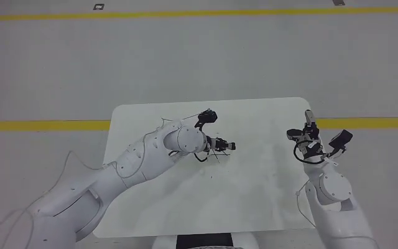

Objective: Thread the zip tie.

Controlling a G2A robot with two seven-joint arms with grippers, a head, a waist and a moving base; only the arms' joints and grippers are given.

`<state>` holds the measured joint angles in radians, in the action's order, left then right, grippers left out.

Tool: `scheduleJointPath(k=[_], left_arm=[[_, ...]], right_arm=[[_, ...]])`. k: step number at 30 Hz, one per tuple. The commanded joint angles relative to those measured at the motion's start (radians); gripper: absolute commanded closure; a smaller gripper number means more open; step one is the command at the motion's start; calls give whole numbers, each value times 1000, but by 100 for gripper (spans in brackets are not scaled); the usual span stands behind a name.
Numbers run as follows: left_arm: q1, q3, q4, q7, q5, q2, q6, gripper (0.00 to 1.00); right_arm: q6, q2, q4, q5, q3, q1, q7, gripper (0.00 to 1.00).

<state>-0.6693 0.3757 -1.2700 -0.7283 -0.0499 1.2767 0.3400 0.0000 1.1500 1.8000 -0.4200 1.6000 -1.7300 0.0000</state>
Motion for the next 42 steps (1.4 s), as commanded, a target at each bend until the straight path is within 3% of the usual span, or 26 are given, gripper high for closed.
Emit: scheduleJointPath(k=[1,10,14,18,29,31,42], left_arm=[[13,-7,23,-18,-4,13,0,0],[73,-38,124,-89,-47,88,0,0],[85,-41,155,-114,-76,119,0,0],[76,-31,197,-131,-99,142,0,0],[74,-28,204,-131,-101,145,0,0],[65,-24,207,-99,-109,145,0,0],[74,-23,161,-130,-202,157,0,0]], right_arm=[[0,0,0,0,0,0,0,0],[0,0,0,0,0,0,0,0],[0,0,0,0,0,0,0,0],[0,0,0,0,0,0,0,0],[0,0,0,0,0,0,0,0],[0,0,0,0,0,0,0,0],[0,0,0,0,0,0,0,0]])
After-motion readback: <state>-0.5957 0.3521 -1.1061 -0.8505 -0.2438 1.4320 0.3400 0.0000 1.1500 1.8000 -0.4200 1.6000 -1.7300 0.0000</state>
